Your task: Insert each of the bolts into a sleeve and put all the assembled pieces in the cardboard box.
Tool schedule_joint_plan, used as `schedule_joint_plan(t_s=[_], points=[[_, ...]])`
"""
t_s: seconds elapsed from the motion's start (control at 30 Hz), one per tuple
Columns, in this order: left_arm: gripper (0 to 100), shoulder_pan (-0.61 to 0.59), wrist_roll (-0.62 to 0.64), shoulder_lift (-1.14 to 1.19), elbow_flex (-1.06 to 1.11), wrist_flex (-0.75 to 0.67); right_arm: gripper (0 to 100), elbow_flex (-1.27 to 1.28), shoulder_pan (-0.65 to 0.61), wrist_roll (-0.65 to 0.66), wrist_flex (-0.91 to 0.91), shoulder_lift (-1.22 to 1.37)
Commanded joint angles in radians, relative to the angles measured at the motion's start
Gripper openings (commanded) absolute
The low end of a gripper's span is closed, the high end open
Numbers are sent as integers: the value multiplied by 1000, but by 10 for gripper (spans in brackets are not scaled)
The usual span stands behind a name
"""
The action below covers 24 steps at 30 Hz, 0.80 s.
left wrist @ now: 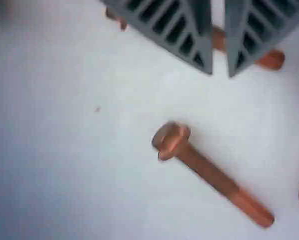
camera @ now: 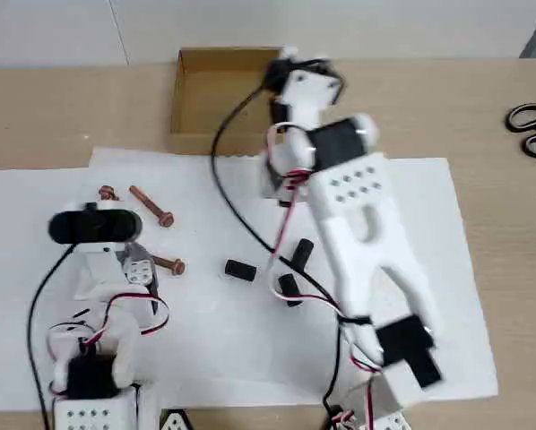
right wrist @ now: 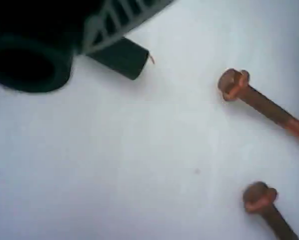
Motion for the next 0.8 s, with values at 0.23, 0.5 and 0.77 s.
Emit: schedule_joint_plan(t_s=[0.23, 0.5, 0.77], points=[[6, -35, 60, 608, -716, 308, 2, 497, 145, 14, -91, -349], [6, -46, 227, 1040, -1237, 664, 2, 870, 323, 78, -185, -674], [6, -46, 239, 1171, -1277, 703, 2, 1211, 521, 236, -278, -1026]])
